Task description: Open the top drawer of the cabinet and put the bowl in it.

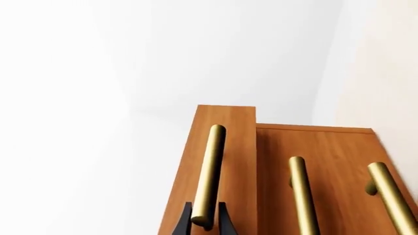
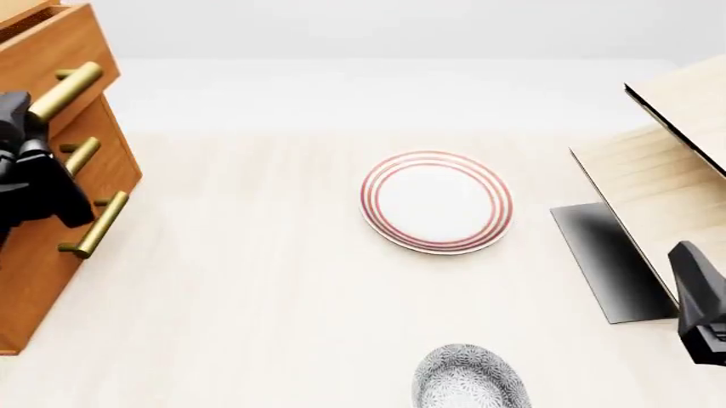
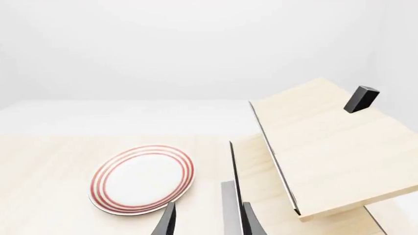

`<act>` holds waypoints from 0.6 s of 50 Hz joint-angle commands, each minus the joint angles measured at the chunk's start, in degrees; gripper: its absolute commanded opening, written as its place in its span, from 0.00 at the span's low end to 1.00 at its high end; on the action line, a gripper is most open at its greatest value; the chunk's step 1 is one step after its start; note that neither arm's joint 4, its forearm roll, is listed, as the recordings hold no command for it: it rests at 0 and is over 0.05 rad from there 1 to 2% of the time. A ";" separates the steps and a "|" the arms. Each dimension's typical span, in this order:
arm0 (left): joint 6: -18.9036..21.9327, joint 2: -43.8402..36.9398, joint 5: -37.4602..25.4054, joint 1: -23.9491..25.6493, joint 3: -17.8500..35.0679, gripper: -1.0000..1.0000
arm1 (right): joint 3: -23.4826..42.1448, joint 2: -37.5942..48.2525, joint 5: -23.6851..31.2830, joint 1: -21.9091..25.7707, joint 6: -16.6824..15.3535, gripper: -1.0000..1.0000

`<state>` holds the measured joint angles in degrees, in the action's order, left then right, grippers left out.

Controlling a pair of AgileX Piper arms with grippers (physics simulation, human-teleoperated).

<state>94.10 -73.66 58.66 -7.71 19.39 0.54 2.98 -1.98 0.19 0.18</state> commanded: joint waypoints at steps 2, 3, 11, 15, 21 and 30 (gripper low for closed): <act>1.18 -0.01 -2.66 5.35 -3.33 0.00 | -0.12 -0.05 -0.13 -0.03 -0.04 1.00; 1.11 1.06 -3.51 5.69 -3.46 0.00 | -0.13 -0.08 -0.11 -0.02 -0.03 1.00; 1.07 2.65 -4.20 7.17 -3.97 0.00 | -0.12 -0.08 -0.11 -0.03 -0.04 1.00; 1.07 2.31 -3.78 7.78 -4.01 0.00 | -0.12 -0.08 -0.11 -0.03 -0.04 1.00; 0.80 1.59 -3.33 9.82 -4.13 0.00 | -0.12 -0.09 -0.11 -0.02 -0.02 1.00; 0.60 3.25 -3.78 11.38 -4.68 0.00 | -0.12 -0.07 -0.12 -0.02 -0.04 1.00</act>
<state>94.13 -71.63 57.64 -0.46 18.24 0.54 2.98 -1.98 0.19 0.18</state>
